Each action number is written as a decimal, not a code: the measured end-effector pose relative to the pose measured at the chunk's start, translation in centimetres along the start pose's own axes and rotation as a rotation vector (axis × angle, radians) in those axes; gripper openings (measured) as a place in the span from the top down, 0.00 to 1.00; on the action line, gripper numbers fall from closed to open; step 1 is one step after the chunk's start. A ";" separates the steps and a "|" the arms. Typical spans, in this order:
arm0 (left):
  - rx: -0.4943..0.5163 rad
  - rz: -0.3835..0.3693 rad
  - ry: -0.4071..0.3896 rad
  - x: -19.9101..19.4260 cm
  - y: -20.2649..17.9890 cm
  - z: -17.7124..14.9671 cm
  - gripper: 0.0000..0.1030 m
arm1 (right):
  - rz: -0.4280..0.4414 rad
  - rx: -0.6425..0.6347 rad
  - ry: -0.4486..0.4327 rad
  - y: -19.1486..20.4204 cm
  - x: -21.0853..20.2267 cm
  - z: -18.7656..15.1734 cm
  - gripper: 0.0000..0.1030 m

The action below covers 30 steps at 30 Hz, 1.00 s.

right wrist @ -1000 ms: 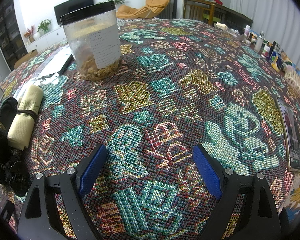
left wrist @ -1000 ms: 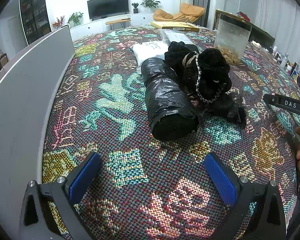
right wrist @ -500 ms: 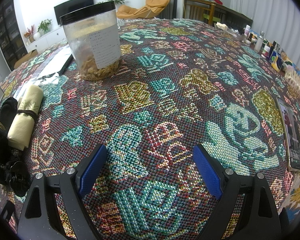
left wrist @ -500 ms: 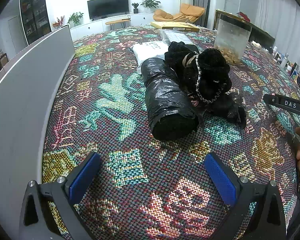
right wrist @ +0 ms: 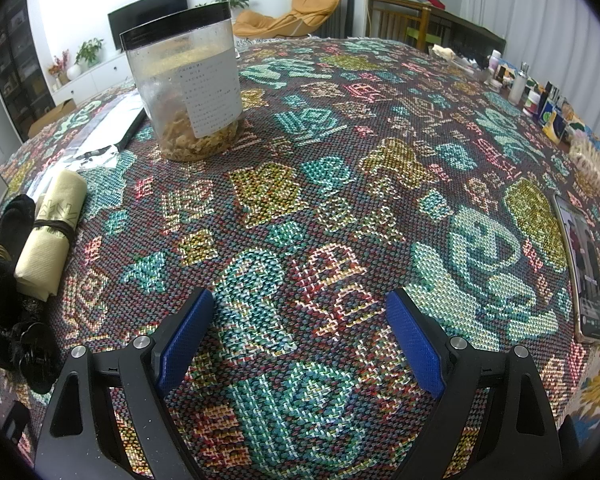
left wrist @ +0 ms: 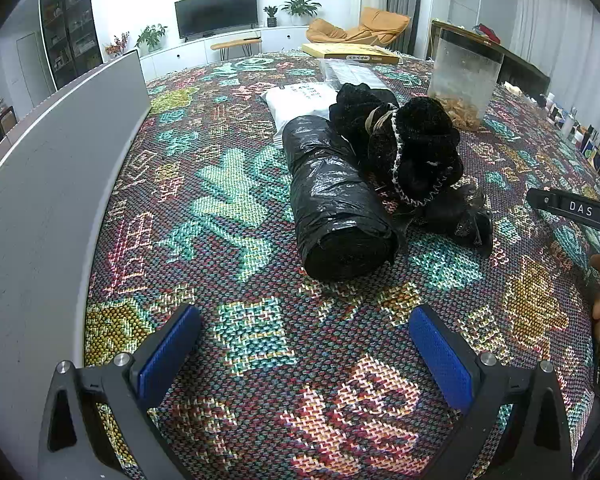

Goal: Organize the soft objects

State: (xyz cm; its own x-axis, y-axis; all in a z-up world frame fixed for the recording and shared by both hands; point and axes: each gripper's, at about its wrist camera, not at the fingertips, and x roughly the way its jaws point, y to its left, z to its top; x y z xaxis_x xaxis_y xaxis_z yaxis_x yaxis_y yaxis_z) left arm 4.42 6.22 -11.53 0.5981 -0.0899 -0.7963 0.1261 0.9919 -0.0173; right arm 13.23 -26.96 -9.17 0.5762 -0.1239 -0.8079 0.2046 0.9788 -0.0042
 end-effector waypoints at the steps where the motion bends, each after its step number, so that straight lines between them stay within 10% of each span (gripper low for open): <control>1: 0.000 0.000 0.000 0.0 0.0 0.0 0.00 | 0.000 0.000 0.000 0.0 0.0 0.0 0.12; 22: -0.026 -0.027 0.041 -0.3 0.8 0.5 0.00 | 0.013 0.007 -0.002 -0.1 0.0 0.0 0.12; 26: -0.130 -0.113 0.024 -1.5 2.5 0.2 0.00 | 0.337 0.093 -0.036 -0.6 -0.7 0.8 0.16; 30: -0.141 -0.102 0.025 -1.9 2.7 -0.2 0.00 | 0.440 -0.049 0.037 5.4 0.2 3.7 0.15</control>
State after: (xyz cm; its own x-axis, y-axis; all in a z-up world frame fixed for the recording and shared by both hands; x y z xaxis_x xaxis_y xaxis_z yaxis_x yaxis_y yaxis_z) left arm 3.44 9.06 -10.17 0.5679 -0.1905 -0.8007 0.0721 0.9806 -0.1822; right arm 17.40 -22.28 -7.15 0.5711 0.3117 -0.7594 -0.0921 0.9436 0.3181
